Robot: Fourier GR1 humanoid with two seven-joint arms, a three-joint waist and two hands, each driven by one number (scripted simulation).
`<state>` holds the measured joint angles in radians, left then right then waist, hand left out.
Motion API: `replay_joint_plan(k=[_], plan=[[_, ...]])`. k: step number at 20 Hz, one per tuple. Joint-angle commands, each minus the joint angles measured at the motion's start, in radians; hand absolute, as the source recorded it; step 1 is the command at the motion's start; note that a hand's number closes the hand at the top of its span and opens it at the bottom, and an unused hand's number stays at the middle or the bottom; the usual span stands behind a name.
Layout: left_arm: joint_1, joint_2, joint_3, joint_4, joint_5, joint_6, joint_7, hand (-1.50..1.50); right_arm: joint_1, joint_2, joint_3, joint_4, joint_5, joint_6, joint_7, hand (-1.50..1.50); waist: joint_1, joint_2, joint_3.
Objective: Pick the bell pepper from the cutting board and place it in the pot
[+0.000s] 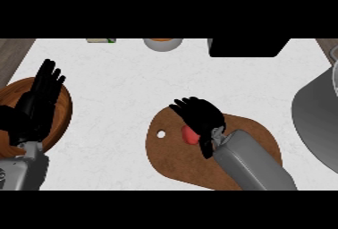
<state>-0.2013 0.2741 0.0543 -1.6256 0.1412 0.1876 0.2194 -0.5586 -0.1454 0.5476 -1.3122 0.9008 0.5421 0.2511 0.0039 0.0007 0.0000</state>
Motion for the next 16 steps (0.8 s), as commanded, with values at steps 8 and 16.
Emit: replay_joint_plan(k=[8, 16], plan=[[0.020, -0.046, 0.002, 0.038, -0.034, -0.023, -0.046, 0.00, -0.007, 0.048, 0.042, 0.139, 0.141, -0.098, -0.201, 1.50, 0.001, 0.001, 0.000], [0.013, -0.034, 0.035, -0.029, -0.041, -0.040, 0.022, 0.00, 0.036, 0.016, 0.007, 0.147, 0.236, -0.106, -0.310, 1.50, 0.000, -0.001, 0.000]])
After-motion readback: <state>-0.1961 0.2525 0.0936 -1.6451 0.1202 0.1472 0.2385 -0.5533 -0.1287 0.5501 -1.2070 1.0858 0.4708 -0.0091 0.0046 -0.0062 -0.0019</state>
